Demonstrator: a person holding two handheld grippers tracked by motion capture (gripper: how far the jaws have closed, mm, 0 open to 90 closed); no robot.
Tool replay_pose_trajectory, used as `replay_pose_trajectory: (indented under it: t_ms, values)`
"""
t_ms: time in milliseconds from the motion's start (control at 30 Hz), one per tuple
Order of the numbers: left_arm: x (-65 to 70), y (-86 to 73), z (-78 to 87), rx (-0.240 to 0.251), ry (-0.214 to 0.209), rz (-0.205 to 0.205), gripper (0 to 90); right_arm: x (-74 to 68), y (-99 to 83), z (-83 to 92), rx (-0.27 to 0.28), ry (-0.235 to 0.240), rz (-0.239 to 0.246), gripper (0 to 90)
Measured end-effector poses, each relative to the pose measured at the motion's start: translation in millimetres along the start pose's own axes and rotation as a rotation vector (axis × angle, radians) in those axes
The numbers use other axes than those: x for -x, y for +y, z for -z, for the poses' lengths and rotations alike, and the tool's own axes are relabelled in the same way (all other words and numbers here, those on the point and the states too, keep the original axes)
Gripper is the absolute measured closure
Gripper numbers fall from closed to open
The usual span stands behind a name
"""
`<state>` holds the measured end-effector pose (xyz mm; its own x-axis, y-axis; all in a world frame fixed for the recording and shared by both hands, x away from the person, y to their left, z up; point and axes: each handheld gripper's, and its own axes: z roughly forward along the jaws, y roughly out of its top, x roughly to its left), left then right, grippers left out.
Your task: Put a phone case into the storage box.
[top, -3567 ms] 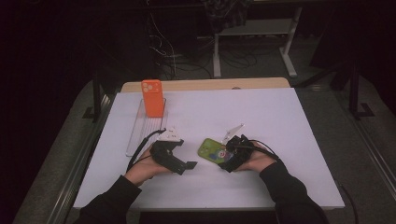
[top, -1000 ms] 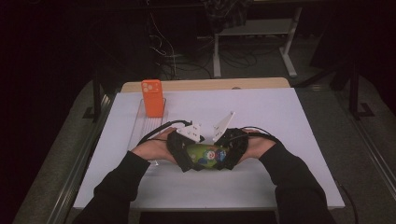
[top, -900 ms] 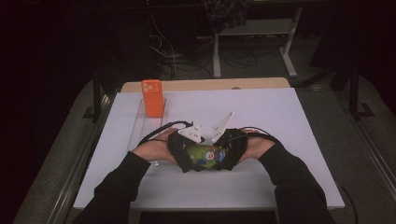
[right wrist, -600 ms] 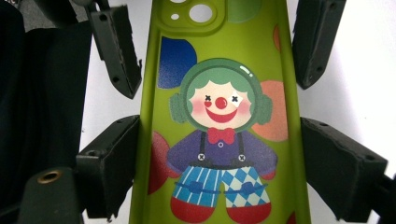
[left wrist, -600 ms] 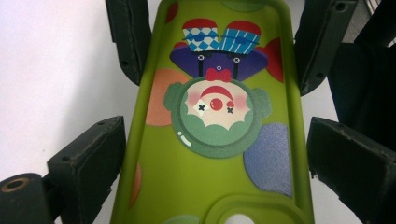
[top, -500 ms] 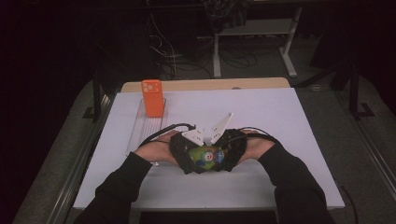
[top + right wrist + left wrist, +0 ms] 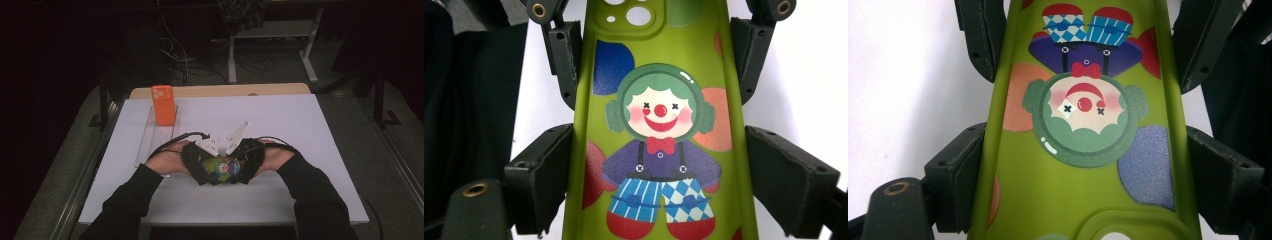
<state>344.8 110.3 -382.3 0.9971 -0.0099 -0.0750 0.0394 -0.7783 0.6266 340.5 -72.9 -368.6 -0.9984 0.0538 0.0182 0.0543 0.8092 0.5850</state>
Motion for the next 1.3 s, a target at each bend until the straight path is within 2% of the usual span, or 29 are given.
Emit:
replay_pose_trajectory:
  t_ms: [67,133,200,267,400,467,500,600,733,767,800,833,933,1033,1067,1167,1300]
  values:
    - [-0.4,-0.4,0.6,-0.007,-0.005,0.0,15.3,0.0,-1.4,-1.5,0.018,0.011,-0.002,11.9]
    - [0.3,-1.2,0.8,-0.012,0.012,0.0,15.4,-0.6,-2.5,-3.4,0.03,0.022,-0.004,7.1]
    - [-0.4,-2.5,2.0,-0.007,0.012,0.003,15.4,1.5,-2.8,-2.8,0.032,0.004,-0.011,2.4]
    - [-0.9,-3.9,3.9,0.004,0.015,0.027,15.4,3.6,-4.6,0.2,0.033,-0.008,-0.042,1.2]
    - [-1.3,-6.0,5.1,0.005,0.063,0.054,15.4,7.4,-10.9,10.2,0.074,-0.05,-0.082,1.1]
    - [0.0,-6.9,4.3,0.014,0.082,0.085,15.4,8.7,-14.9,14.2,0.089,-0.077,-0.102,1.0]
    - [-0.5,-7.2,4.8,0.003,0.093,0.077,15.4,9.3,-17.2,16.0,0.096,-0.094,-0.116,1.0]
    - [0.7,-8.0,4.6,-0.009,0.126,0.095,15.4,10.1,-24.3,21.5,0.104,-0.118,-0.166,1.0]
    - [0.2,-8.2,4.4,-0.02,0.171,0.132,15.3,11.5,-31.9,25.1,0.124,-0.152,-0.216,0.9]
    - [0.6,-8.3,3.8,-0.007,0.183,0.157,15.3,12.3,-34.1,26.1,0.13,-0.173,-0.215,0.5]
    - [0.5,-8.2,4.3,-0.004,0.19,0.172,15.3,11.9,-36.1,27.1,0.132,-0.182,-0.236,0.3]
    - [0.5,-8.0,4.6,-0.001,0.196,0.182,15.4,9.7,-37.0,28.3,0.141,-0.184,-0.282,0.3]
    - [0.4,-7.5,4.8,0.002,0.22,0.185,15.3,10.3,-43.5,30.3,0.165,-0.228,-0.325,0.3]
    - [-1.1,-7.7,5.0,0.001,0.244,0.217,15.4,9.0,-49.1,31.8,0.199,-0.264,-0.404,0.3]
    - [-0.9,-8.0,4.3,0.014,0.253,0.238,15.4,8.8,-51.6,31.8,0.207,-0.267,-0.413,0.3]
    - [-2.6,-9.4,3.9,0.009,0.261,0.249,15.4,8.0,-57.6,30.8,0.213,-0.283,-0.44,0.3]
    - [-4.1,-10.1,2.3,0.018,0.29,0.291,15.3,6.0,-64.8,27.7,0.226,-0.309,-0.483,0.3]
